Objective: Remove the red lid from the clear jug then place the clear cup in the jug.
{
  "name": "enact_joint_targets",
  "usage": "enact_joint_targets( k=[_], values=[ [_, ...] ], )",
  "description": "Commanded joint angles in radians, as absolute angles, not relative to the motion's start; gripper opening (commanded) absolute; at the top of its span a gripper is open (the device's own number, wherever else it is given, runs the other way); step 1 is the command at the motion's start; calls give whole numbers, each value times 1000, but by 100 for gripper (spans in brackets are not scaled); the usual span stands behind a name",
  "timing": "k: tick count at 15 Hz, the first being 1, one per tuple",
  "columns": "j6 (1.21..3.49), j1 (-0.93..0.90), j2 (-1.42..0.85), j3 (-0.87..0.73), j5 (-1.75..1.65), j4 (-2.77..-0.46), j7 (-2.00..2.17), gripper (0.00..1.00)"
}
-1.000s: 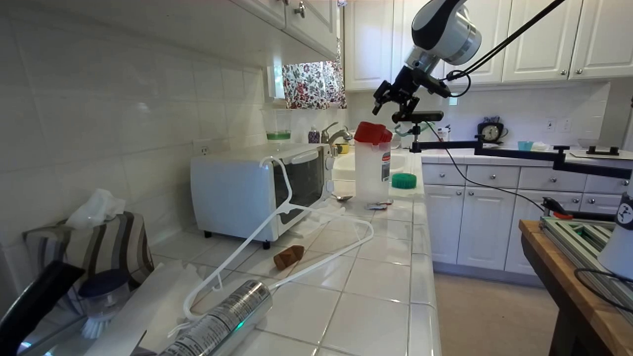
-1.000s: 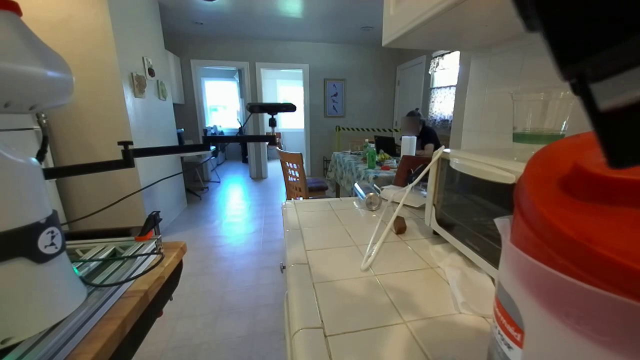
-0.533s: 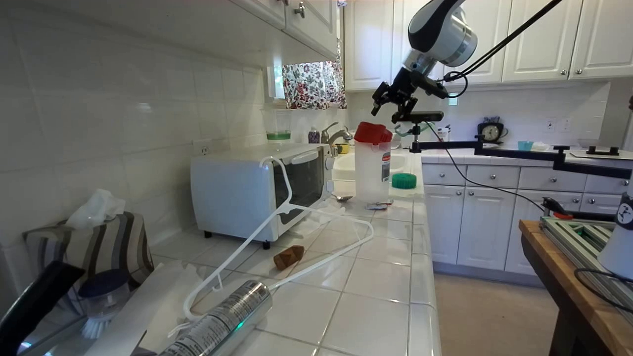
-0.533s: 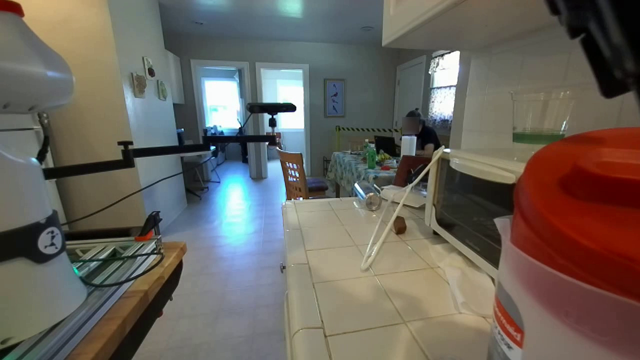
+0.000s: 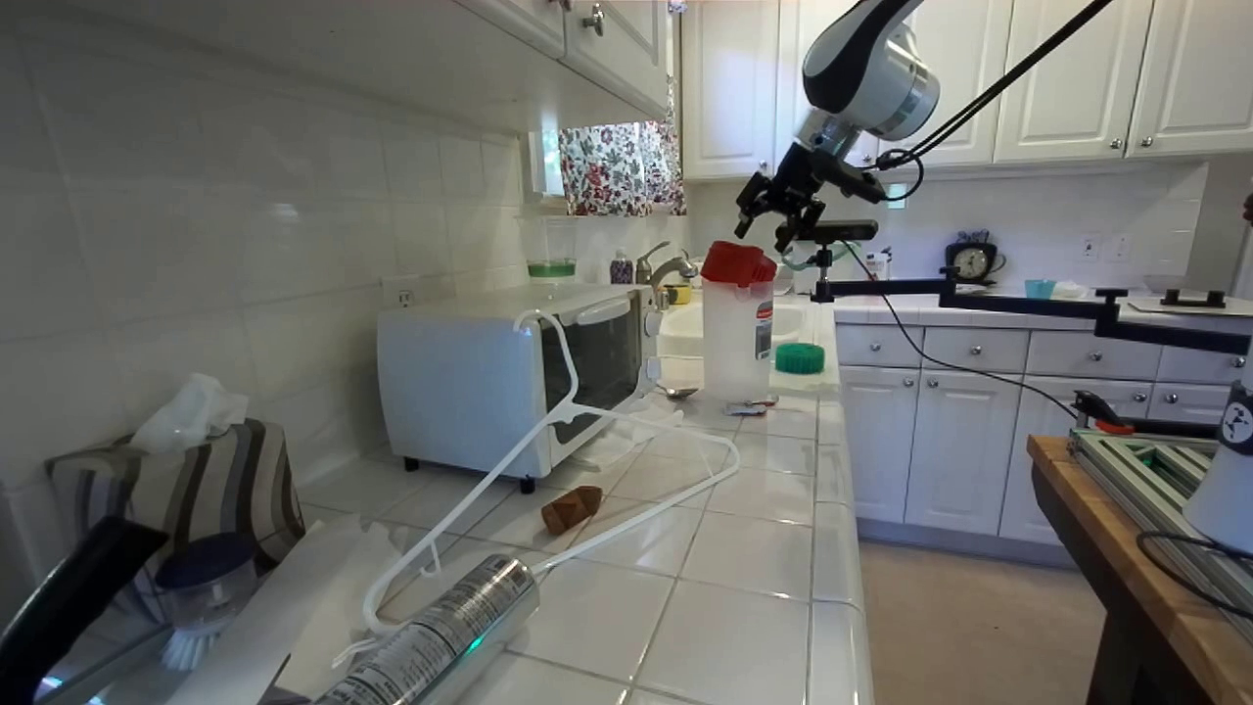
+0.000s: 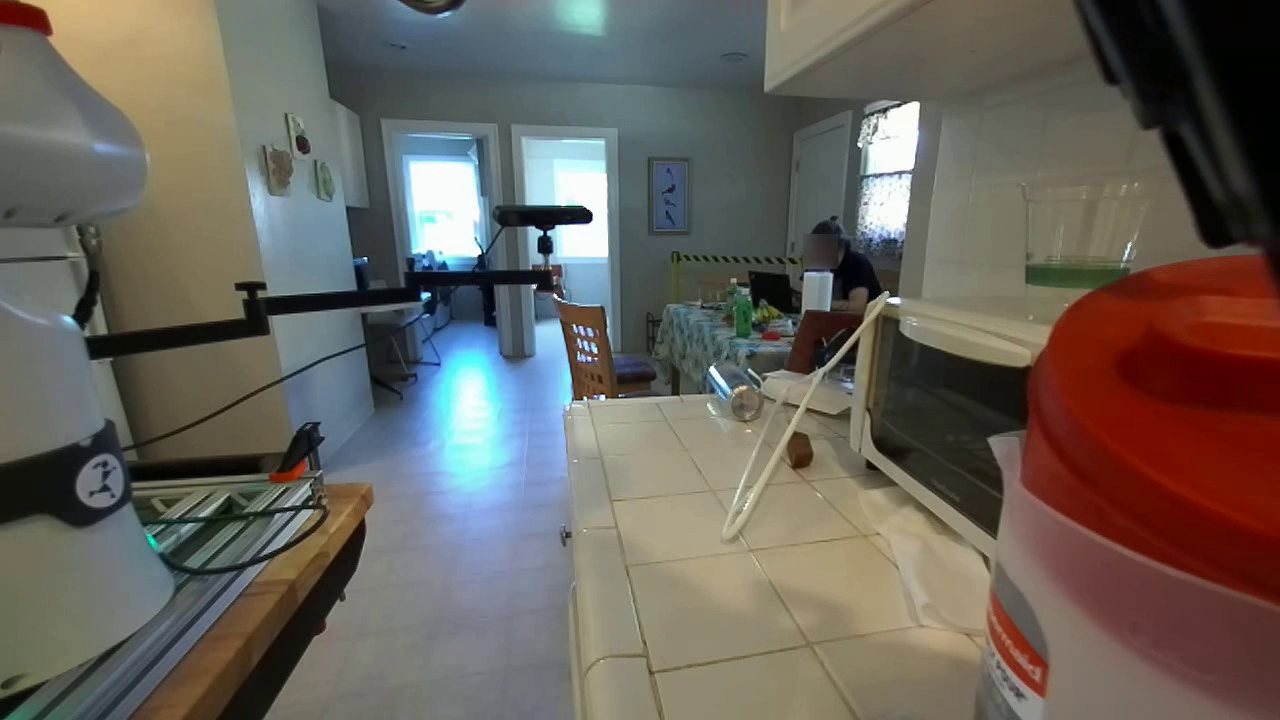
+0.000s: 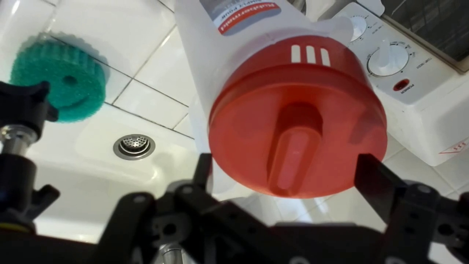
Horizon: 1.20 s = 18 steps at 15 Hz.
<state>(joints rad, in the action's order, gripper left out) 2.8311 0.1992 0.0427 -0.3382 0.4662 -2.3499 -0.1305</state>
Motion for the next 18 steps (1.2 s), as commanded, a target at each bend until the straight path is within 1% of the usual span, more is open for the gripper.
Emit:
enact_joint_targets(
  k=[1,2,3,4,6,11,12,18],
  values=[
    [2838,195,18,-342,510,-2326,-182,75],
    [2839,195,15,-342,512,-2324,-185,74],
    [2839,195,14,-342,513,-2322,-188,69],
    [2839,196,12,-342,517,-2321,-192,59],
    [2839,196,8,-341,523,-2318,-198,42],
    [2839,195,5,-339,536,-2311,-209,6],
    [2839,196,4,-339,537,-2309,-209,8],
    [2838,197,20,-336,512,-2309,-193,8]
  ],
)
